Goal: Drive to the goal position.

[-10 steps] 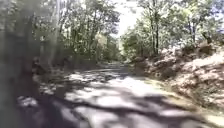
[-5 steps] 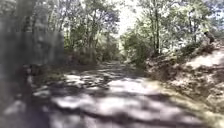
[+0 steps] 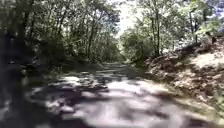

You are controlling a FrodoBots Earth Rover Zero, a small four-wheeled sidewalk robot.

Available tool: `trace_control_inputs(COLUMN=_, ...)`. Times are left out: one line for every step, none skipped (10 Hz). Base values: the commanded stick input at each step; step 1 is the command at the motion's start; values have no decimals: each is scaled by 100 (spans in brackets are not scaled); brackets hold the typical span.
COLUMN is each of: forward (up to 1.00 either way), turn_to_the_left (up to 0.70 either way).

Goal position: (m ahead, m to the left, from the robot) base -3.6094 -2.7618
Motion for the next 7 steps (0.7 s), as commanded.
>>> trace_control_inputs(forward=45, turn_to_the_left=0)
trace_control_inputs(forward=45, turn_to_the_left=0)
trace_control_inputs(forward=45, turn_to_the_left=0)
trace_control_inputs(forward=45, turn_to_the_left=0)
trace_control_inputs(forward=45, turn_to_the_left=0)
trace_control_inputs(forward=45, turn_to_the_left=0)
trace_control_inputs(forward=45, turn_to_the_left=0)
